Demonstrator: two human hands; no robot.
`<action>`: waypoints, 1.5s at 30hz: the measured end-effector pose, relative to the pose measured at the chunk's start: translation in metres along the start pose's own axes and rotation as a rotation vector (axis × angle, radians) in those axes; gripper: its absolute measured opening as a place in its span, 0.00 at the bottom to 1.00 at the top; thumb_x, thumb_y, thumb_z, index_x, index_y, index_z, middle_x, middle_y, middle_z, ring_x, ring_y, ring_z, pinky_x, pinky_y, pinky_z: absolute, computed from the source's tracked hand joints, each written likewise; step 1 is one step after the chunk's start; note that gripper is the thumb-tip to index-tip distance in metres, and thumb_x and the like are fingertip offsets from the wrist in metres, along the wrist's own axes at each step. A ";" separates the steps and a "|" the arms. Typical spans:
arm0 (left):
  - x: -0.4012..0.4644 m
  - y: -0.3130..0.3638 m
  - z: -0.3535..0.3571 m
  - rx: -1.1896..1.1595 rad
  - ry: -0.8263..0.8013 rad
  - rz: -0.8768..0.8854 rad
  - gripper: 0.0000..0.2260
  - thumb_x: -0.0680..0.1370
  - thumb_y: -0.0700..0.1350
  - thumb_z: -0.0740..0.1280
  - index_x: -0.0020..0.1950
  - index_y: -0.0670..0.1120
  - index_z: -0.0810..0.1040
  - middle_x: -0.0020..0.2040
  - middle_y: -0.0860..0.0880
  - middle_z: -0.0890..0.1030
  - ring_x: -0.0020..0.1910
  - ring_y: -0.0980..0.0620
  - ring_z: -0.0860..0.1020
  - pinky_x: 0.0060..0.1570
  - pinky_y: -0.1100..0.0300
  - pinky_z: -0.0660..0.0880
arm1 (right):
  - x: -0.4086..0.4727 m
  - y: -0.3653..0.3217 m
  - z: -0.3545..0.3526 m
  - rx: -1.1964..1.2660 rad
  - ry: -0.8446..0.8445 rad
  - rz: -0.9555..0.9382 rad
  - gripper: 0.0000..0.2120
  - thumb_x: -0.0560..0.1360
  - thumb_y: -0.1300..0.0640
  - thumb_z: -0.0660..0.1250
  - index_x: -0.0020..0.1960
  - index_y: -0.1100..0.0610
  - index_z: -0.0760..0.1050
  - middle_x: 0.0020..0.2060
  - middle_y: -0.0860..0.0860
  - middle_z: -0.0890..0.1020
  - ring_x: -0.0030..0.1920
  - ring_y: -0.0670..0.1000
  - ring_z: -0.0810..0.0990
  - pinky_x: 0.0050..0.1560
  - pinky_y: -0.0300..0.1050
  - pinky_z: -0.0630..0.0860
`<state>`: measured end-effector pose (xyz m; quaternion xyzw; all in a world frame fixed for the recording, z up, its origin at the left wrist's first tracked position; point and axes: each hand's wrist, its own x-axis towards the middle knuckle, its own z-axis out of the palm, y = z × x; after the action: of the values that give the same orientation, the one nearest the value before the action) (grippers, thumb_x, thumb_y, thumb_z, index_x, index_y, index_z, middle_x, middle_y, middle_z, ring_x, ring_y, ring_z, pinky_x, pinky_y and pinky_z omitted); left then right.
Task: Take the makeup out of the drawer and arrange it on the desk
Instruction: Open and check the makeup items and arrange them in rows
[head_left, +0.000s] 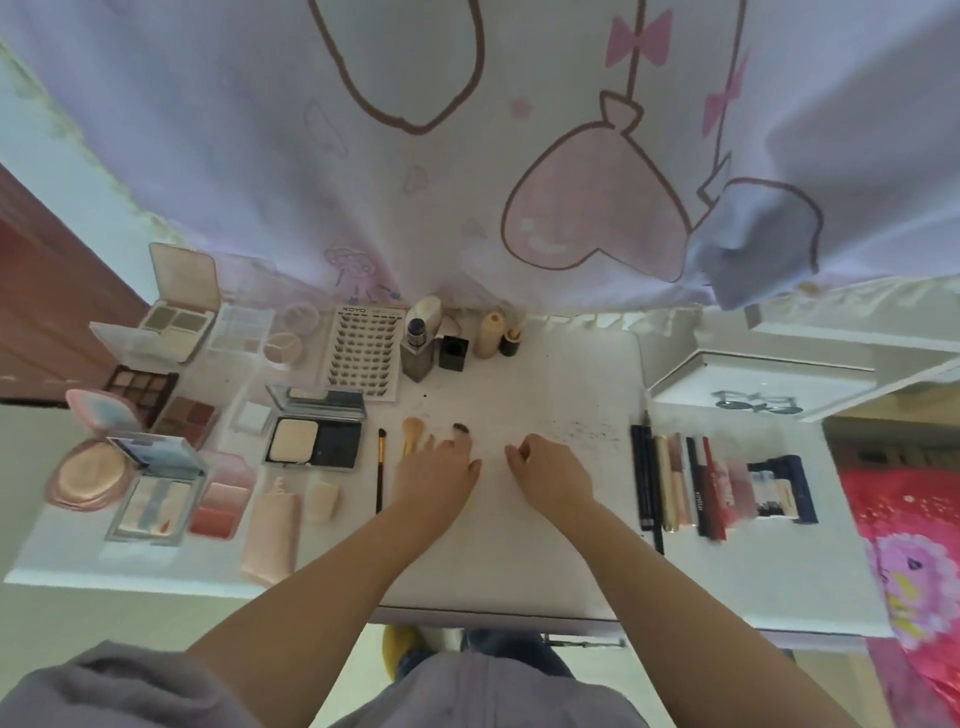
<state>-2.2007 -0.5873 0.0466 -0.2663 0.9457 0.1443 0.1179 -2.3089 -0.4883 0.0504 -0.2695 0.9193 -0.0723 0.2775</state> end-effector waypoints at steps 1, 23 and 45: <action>0.000 0.014 -0.002 -0.009 -0.004 0.058 0.16 0.82 0.53 0.51 0.64 0.46 0.66 0.55 0.47 0.78 0.51 0.45 0.78 0.53 0.51 0.72 | 0.000 0.016 -0.009 0.016 0.025 0.021 0.18 0.81 0.46 0.53 0.54 0.58 0.73 0.48 0.54 0.80 0.48 0.55 0.78 0.44 0.45 0.72; 0.082 0.189 0.032 -0.286 -0.178 -0.129 0.12 0.81 0.48 0.56 0.60 0.43 0.69 0.57 0.45 0.76 0.53 0.46 0.77 0.46 0.56 0.71 | 0.074 0.139 -0.087 -0.128 -0.063 -0.058 0.15 0.78 0.47 0.59 0.47 0.58 0.75 0.41 0.53 0.78 0.42 0.53 0.77 0.40 0.43 0.70; -0.040 0.052 -0.022 -0.314 -0.173 0.196 0.12 0.82 0.53 0.52 0.55 0.48 0.69 0.36 0.51 0.73 0.32 0.51 0.69 0.33 0.56 0.64 | -0.033 0.048 -0.085 0.145 -0.569 -0.486 0.11 0.81 0.52 0.58 0.44 0.48 0.77 0.35 0.42 0.79 0.33 0.38 0.74 0.36 0.33 0.70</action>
<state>-2.1986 -0.5335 0.0903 -0.1748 0.9193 0.3233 0.1411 -2.3548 -0.4313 0.1230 -0.4687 0.7070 -0.1233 0.5150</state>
